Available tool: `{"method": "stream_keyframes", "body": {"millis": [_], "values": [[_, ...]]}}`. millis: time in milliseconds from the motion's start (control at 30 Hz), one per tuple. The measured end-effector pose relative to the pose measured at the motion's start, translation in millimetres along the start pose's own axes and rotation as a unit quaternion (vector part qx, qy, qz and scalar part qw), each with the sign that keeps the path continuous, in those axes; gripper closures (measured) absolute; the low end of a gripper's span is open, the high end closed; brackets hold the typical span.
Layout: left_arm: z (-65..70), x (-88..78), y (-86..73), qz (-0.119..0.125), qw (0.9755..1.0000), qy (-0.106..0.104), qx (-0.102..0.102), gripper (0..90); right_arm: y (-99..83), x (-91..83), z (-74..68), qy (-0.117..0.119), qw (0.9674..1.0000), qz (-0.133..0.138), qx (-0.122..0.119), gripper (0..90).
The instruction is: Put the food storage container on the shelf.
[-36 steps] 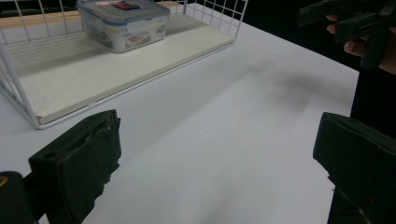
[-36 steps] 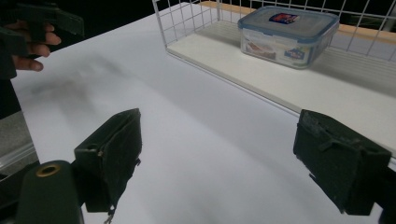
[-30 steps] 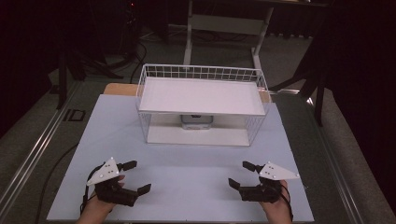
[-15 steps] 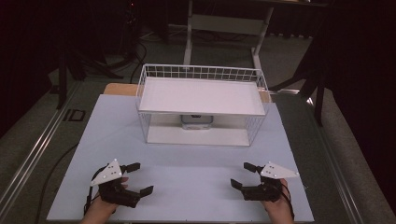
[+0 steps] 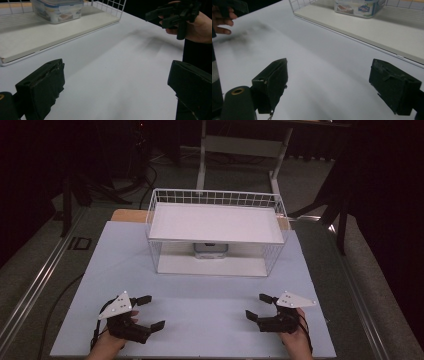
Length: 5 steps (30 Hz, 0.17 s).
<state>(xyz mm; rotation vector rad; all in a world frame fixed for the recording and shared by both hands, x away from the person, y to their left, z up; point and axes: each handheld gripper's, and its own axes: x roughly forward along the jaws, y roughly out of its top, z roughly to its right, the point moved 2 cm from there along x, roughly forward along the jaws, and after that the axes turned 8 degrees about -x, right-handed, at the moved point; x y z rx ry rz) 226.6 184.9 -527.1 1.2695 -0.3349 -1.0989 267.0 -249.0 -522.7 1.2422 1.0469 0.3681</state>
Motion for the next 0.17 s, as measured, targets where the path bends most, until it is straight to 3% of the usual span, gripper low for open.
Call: {"method": "stream_keyframes", "body": {"millis": [167], "values": [[-0.2,1.5,-1.0,-0.004,1.0,0.001,-0.001,2.1,-0.3,0.2,0.2,-0.001,1.0,0.002,0.003,15.5]]}}
